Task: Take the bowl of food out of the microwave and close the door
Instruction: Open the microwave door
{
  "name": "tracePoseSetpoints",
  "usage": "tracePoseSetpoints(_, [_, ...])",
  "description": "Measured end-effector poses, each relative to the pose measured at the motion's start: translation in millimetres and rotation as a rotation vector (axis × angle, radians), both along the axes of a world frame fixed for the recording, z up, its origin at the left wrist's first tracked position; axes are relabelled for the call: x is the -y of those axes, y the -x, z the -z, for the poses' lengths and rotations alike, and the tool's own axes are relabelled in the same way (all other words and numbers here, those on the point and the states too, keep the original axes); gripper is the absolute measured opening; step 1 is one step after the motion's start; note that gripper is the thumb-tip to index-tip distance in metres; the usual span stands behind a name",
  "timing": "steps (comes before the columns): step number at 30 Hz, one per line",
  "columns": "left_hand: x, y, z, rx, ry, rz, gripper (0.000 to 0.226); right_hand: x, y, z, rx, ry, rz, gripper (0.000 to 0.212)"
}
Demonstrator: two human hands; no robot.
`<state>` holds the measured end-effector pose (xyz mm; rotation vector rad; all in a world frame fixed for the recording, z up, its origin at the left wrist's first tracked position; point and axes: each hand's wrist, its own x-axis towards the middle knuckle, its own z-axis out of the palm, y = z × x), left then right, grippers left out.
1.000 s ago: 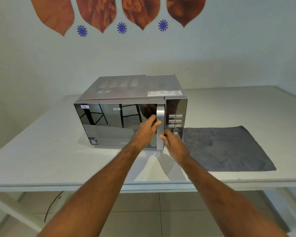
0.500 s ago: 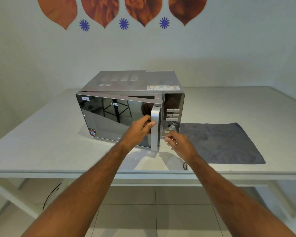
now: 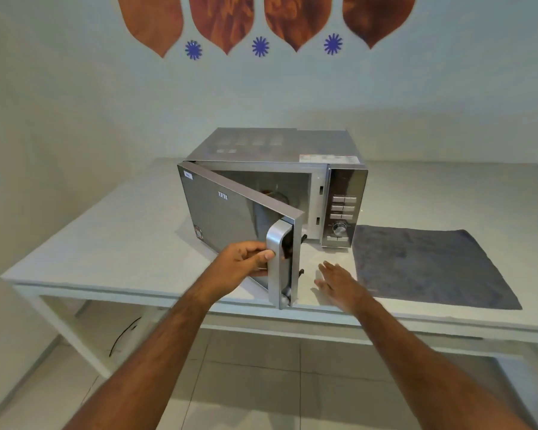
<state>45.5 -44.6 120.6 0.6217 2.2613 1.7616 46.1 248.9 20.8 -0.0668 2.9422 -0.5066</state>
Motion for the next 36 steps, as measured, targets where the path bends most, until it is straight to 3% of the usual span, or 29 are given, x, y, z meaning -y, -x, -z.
tracePoseSetpoints(5, [36, -22, -3, 0.014, 0.034, -0.016, 0.033, 19, 6, 10, -0.044, -0.151, -0.04, 0.067])
tracePoseSetpoints(17, [159, -59, 13, 0.082, -0.154, -0.158, 0.066, 34, 8, 27, -0.079, -0.174, -0.027, 0.073])
tracePoseSetpoints(25, [215, -68, 16, 0.117, -0.362, -0.48, 0.053, 36, 7, 36, -0.098, -0.233, -0.016, 0.074])
tracePoseSetpoints(33, [248, -64, 15, 0.125, -0.426, -0.552, 0.067, 36, 9, 39, -0.08, -0.203, -0.004, 0.074])
tracePoseSetpoints(36, [248, -65, 13, 0.143, -0.428, -0.583, 0.06, 35, 9, 39, -0.074, -0.176, -0.007, 0.075])
